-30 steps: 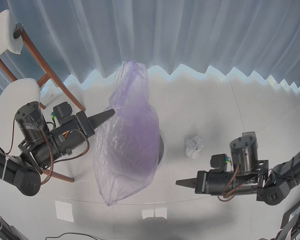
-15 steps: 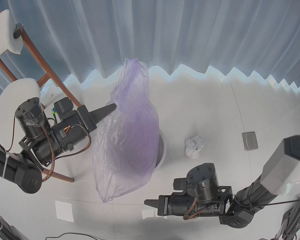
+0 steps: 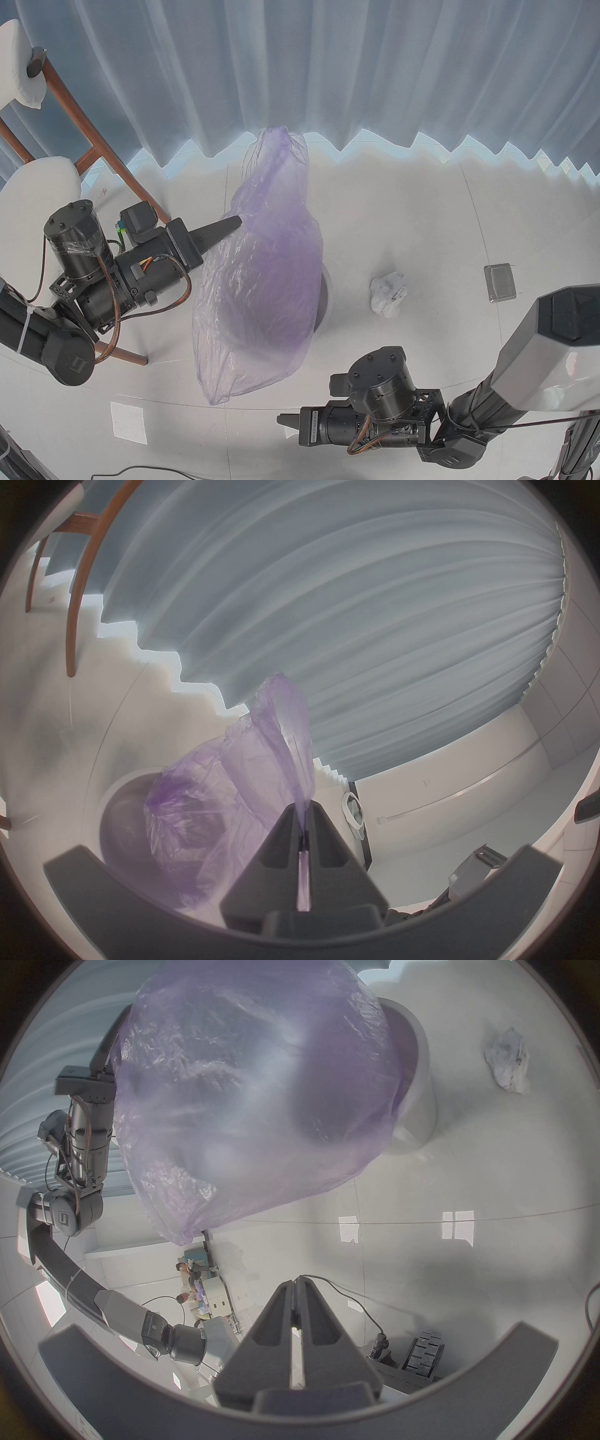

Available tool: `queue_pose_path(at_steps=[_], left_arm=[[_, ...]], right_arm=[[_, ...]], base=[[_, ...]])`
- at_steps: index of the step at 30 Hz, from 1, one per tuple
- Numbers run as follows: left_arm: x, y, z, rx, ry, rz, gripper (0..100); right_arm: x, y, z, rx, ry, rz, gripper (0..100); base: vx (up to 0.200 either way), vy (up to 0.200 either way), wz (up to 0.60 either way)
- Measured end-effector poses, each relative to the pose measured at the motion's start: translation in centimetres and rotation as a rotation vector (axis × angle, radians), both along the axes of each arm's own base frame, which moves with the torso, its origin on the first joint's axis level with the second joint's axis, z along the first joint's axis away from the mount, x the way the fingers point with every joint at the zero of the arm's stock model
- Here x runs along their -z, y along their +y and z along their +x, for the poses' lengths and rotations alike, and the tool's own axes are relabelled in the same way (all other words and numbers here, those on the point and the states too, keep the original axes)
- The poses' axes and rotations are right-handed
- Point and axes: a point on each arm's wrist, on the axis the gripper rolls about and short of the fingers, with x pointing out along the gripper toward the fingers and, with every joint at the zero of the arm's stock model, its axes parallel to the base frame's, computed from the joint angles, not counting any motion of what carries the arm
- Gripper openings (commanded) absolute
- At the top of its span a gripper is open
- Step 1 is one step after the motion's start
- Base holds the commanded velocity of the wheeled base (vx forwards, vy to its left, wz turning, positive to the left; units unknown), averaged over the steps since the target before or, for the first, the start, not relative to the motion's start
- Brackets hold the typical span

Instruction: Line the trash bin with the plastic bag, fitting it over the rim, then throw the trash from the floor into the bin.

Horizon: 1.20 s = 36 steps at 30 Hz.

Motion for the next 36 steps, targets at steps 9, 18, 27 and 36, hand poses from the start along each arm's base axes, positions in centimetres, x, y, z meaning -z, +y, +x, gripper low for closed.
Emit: queue_pose_path(at_steps=[9,18,27,36], left_arm=[[0.3,-0.3,0.0,0.01,0.007,0.0,0],[0.2,-1.0,-0.9,0.045,-0.04,-0.02,0],[0.5,-1.0,-1.2,0.041,-0.034,-0.02,0],[1.2,-0.6,-2.0,0.037,0.025,0.012,0]], right_arm=[[0.2,0.5,-0.2,0.004,0.024,0.008,0],[0.4,1.4,-1.1,0.007,0.079,0.041,0],[0.9,3.3,-0.5,0.022,0.001,0.141,0],[-0.4,5.6,2.5,0.137,-0.139,0.262,0]], base=[[0.2,0.0,0.0],[0.0,0.0,0.0],[0.0,0.0,0.0],[0.0,0.0,0.0]])
